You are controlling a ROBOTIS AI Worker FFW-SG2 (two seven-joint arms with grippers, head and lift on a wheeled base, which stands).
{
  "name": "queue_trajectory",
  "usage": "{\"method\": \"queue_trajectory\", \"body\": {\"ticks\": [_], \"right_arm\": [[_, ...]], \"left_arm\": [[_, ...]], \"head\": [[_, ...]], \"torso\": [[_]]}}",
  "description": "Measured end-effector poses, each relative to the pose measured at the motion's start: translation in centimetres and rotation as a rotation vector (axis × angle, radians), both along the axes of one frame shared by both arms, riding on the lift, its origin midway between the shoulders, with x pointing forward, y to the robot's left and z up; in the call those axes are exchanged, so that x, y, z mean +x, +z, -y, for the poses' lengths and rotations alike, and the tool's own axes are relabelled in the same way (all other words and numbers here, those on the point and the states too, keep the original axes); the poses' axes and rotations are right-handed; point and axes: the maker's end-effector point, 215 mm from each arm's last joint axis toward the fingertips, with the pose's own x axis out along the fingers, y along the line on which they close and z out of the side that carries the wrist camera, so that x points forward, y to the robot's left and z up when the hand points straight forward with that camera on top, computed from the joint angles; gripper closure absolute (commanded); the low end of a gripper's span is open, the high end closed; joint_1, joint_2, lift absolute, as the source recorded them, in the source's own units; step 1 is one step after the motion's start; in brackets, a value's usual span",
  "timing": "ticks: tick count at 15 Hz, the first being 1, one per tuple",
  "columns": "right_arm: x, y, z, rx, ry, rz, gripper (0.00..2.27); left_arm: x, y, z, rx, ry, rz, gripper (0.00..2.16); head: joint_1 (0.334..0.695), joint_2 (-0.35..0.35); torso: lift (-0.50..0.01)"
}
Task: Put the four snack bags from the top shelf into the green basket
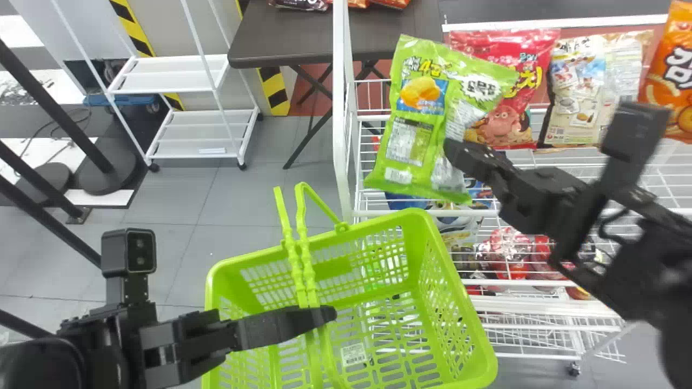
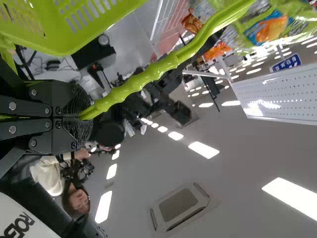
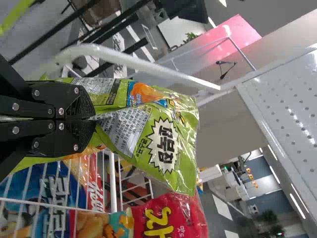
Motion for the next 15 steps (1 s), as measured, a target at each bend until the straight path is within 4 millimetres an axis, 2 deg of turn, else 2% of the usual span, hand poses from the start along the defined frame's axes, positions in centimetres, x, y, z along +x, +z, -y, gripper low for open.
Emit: {"method": "queue_trajectory", "body": {"ticks": [3, 8, 10, 11, 13, 14, 15], "right_arm": [[-5.2, 0.1, -0.9, 0.036, 0.080, -0.118, 2.25], [-13.1, -0.8, -5.2, 0.077, 0.275, -0.299, 2.25], [-15.3, -2.1, -7.6, 0.054, 0.351, -0.361, 2.25], [-16.1, -3.2, -8.9, 0.034, 0.381, -0.389, 2.25], [-17.7, -5.7, -12.1, -0.016, 0.446, -0.442, 2.24], [-18.2, -6.7, -13.5, -0.036, 0.472, -0.455, 2.12], [-18.8, -7.7, -15.0, -0.059, 0.503, -0.466, 1.79]], "left_arm": [[0.2, -0.3, -0.2, -0.004, 0.005, -0.010, 2.15], [0.3, -0.5, -0.3, -0.008, 0.010, -0.015, 2.15], [0.3, -0.3, -0.1, -0.012, 0.008, -0.013, 2.15], [0.3, -0.2, 0.0, -0.013, 0.006, -0.009, 2.15], [0.3, 0.1, 0.1, -0.017, 0.002, -0.006, 2.15], [0.2, 0.2, 0.2, -0.019, 0.001, -0.007, 2.15], [0.1, 0.2, 0.2, -0.019, 0.001, -0.007, 2.15]], "head": [[0.695, 0.134], [0.695, 0.234], [0.695, 0.278], [0.695, 0.330], [0.695, 0.350], [0.695, 0.350], [0.695, 0.350]], "torso": [[-0.003], [-0.003], [-0.003], [-0.003], [-0.003], [-0.003], [-0.003]]}}
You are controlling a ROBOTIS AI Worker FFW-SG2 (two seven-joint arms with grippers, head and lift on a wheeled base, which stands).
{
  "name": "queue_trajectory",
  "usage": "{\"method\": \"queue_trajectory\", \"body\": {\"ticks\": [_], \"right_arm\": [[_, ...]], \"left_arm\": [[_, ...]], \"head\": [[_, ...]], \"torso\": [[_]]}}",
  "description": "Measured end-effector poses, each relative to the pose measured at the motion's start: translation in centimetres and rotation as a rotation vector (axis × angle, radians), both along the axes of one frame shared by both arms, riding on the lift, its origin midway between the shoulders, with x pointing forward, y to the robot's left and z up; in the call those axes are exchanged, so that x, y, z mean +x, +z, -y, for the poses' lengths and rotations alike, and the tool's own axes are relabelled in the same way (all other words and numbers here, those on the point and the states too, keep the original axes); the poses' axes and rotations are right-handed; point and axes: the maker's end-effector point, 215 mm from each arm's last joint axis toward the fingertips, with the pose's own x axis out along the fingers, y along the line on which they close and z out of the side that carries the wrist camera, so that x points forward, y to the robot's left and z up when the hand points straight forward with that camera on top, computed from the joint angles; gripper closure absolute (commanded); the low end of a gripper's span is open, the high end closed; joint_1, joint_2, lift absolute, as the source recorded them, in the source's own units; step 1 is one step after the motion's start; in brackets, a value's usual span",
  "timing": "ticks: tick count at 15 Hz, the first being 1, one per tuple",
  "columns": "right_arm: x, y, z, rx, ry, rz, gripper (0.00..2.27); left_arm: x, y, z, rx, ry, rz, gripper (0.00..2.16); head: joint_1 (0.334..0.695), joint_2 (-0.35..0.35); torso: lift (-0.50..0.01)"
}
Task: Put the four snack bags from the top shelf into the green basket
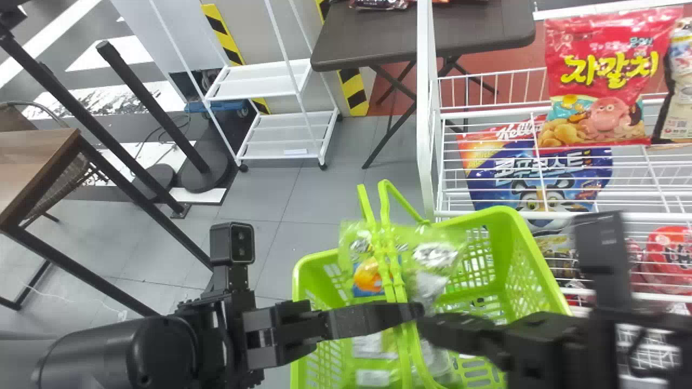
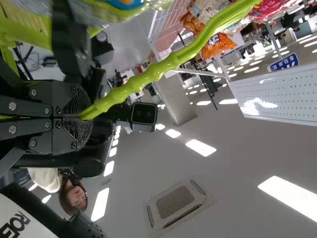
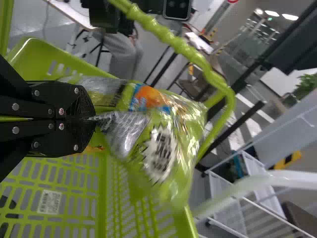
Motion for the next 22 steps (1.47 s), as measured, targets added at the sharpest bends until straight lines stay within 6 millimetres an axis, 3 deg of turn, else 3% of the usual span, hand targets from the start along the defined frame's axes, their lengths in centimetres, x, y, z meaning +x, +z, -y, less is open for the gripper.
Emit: {"method": "queue_trajectory", "body": {"ticks": [2, 4, 6, 8, 10, 11, 13, 16, 17, 22], "right_arm": [[-0.5, -1.3, -2.3, -0.019, 0.045, 0.003, 0.00], [-0.8, -1.8, -2.8, -0.035, 0.072, 0.003, 0.00], [-0.3, -1.4, -1.2, -0.045, 0.056, 0.008, 0.06], [0.9, -0.1, 1.7, -0.040, 0.002, 0.017, 0.07], [3.0, 2.2, 6.2, -0.011, -0.099, 0.044, 0.07], [4.5, 3.1, 8.7, -0.001, -0.160, 0.066, 0.07], [10.6, 5.5, 15.7, -0.007, -0.350, 0.184, 0.07], [19.5, 5.0, 22.8, -0.078, -0.541, 0.309, 0.07], [21.8, 4.5, 24.0, -0.090, -0.575, 0.339, 0.07], [32.6, 3.2, 27.1, -0.145, -0.693, 0.522, 0.07]], "left_arm": [[-0.1, 0.1, 0.0, 0.000, -0.001, 0.000, 2.15], [-0.2, 0.1, 0.0, 0.002, -0.001, 0.002, 2.15], [-0.3, 0.1, -0.1, 0.001, 0.000, 0.001, 2.15], [-0.3, 0.1, -0.1, 0.001, 0.001, 0.001, 2.15], [-0.4, 0.1, -0.1, 0.002, 0.000, 0.000, 2.15], [-0.4, 0.1, -0.1, 0.002, 0.000, 0.000, 2.15], [-0.4, 0.1, -0.1, 0.002, 0.000, 0.000, 2.15], [-0.5, 0.1, 0.2, -0.003, -0.008, -0.001, 2.15], [-0.5, 0.1, 0.3, -0.004, -0.010, -0.001, 2.15], [-0.4, 0.0, 0.2, -0.004, -0.009, -0.005, 2.15]], "head": [[0.695, 0.350], [0.695, 0.350], [0.695, 0.350], [0.695, 0.350], [0.695, 0.350], [0.695, 0.283], [0.695, 0.162], [0.695, 0.008], [0.695, -0.035], [0.695, -0.072]], "torso": [[-0.003], [-0.003], [-0.003], [-0.003], [-0.003], [-0.003], [-0.003], [-0.003], [-0.003], [-0.003]]}}
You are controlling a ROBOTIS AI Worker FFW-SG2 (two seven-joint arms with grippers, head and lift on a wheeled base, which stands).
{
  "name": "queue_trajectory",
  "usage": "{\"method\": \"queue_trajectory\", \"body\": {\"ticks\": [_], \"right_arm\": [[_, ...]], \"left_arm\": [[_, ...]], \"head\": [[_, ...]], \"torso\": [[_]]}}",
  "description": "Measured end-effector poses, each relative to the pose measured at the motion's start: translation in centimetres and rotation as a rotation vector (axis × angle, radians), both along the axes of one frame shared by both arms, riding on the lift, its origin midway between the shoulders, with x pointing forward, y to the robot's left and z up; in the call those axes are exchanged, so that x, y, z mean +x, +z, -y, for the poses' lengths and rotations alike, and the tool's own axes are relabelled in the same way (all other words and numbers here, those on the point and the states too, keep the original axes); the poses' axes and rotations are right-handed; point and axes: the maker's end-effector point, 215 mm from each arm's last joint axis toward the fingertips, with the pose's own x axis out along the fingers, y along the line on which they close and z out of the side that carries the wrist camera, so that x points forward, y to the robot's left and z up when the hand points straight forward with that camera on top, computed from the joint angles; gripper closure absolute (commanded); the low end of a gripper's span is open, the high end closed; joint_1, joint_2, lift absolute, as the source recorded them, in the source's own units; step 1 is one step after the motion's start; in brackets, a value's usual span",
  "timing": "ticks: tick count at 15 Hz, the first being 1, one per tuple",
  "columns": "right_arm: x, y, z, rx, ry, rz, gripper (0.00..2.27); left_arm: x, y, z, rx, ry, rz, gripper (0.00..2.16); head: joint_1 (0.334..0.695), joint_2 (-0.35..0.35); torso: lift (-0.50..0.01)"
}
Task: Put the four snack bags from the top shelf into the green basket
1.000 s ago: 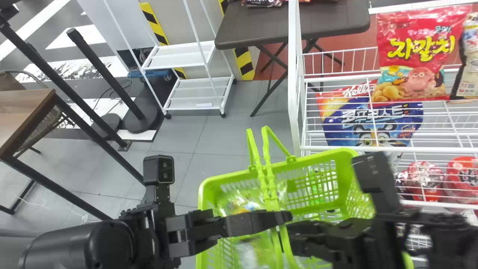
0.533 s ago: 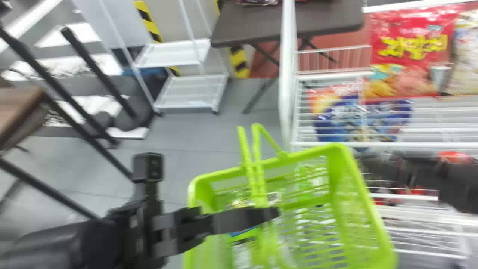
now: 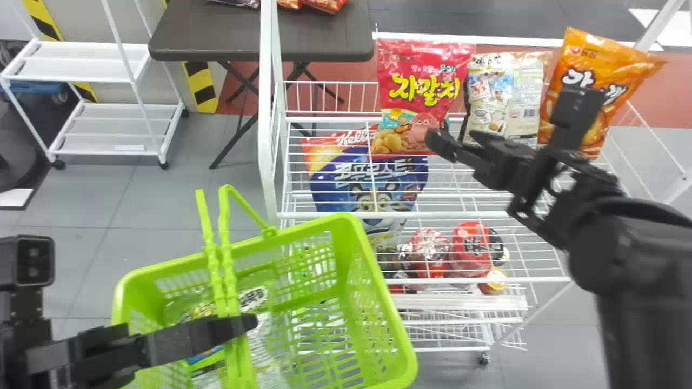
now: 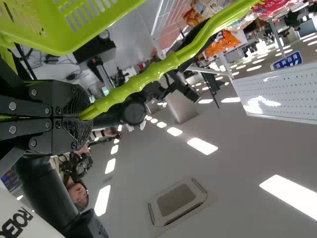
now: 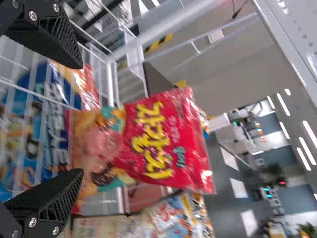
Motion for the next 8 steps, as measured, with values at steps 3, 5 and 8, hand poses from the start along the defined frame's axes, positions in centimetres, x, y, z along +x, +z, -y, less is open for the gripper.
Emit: {"method": "queue_trajectory", "body": {"ticks": [3, 5, 8], "right_arm": [[4.0, -1.5, -0.2, -0.038, -0.014, 0.012, 0.24], [5.6, -2.6, -1.0, -0.073, 0.003, -0.007, 1.01], [6.3, -4.2, -1.4, -0.149, -0.013, -0.041, 2.26]], "left_arm": [[0.1, -0.1, -0.1, 0.000, 0.001, -0.002, 2.15], [0.2, -0.1, -0.1, -0.001, 0.002, -0.002, 2.15], [0.3, -0.2, -0.2, -0.003, 0.003, -0.004, 2.15]], "head": [[0.695, -0.066], [0.695, -0.055], [0.695, -0.045]], "torso": [[-0.003], [-0.003], [-0.003]]}}
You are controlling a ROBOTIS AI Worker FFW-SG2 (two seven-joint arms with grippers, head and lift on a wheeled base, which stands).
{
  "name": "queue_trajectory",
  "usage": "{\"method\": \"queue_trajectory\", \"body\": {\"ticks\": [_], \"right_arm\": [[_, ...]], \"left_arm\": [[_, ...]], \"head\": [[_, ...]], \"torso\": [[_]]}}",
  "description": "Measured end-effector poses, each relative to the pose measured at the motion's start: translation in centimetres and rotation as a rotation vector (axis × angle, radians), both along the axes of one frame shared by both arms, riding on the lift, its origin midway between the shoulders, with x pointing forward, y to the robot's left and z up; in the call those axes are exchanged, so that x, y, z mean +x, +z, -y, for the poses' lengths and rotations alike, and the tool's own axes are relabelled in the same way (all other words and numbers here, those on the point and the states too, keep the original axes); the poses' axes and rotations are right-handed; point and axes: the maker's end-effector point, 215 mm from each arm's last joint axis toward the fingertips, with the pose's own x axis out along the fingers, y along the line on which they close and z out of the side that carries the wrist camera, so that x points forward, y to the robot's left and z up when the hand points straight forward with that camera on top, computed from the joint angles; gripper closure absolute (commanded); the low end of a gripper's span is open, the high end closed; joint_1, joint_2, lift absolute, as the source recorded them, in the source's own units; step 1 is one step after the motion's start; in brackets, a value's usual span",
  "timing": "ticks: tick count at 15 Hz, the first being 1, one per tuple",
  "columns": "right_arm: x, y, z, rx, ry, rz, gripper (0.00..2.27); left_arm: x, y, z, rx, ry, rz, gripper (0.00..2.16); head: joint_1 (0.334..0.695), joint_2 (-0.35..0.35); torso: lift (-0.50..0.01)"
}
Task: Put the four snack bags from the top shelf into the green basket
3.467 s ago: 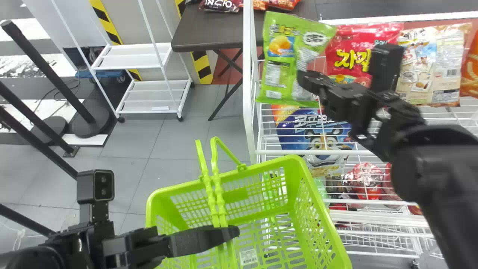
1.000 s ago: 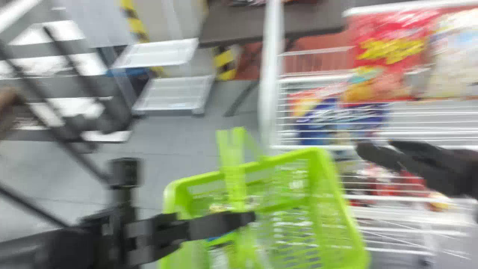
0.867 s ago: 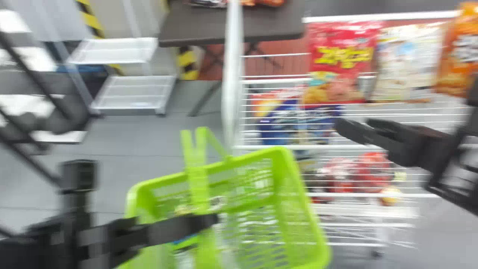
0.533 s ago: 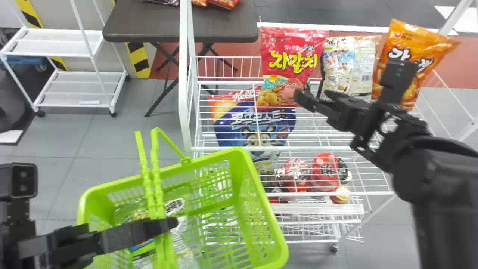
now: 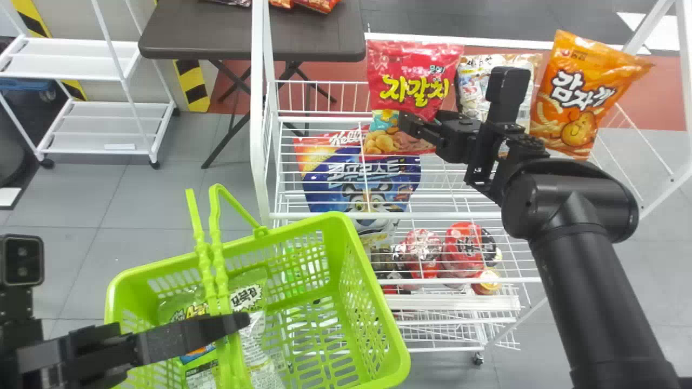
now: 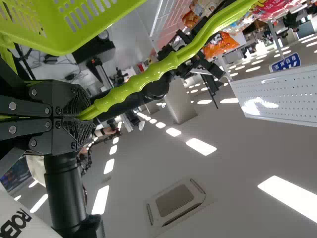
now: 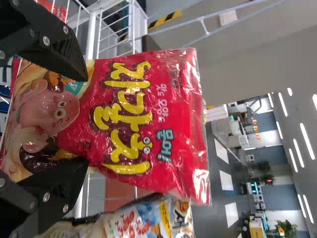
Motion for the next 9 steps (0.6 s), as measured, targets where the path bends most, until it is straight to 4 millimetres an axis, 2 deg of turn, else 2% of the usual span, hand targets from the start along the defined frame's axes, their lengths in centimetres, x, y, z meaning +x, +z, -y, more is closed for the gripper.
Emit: {"method": "queue_trajectory", "body": {"ticks": [4, 7, 9], "right_arm": [[-0.6, -0.7, 0.1, -0.028, -0.020, -0.012, 2.26], [-1.3, 0.3, 0.1, -0.023, -0.019, -0.001, 2.26], [-2.6, 1.1, -0.3, -0.008, -0.011, -0.002, 2.26]], "left_arm": [[0.0, 0.0, 0.0, 0.000, 0.000, 0.000, 2.15], [0.0, 0.0, 0.0, -0.002, 0.001, -0.001, 2.15], [-0.1, 0.0, 0.0, -0.003, 0.002, -0.002, 2.15]], "head": [[0.695, -0.047], [0.695, -0.050], [0.695, -0.045]], "torso": [[-0.003], [-0.003], [-0.003]]}}
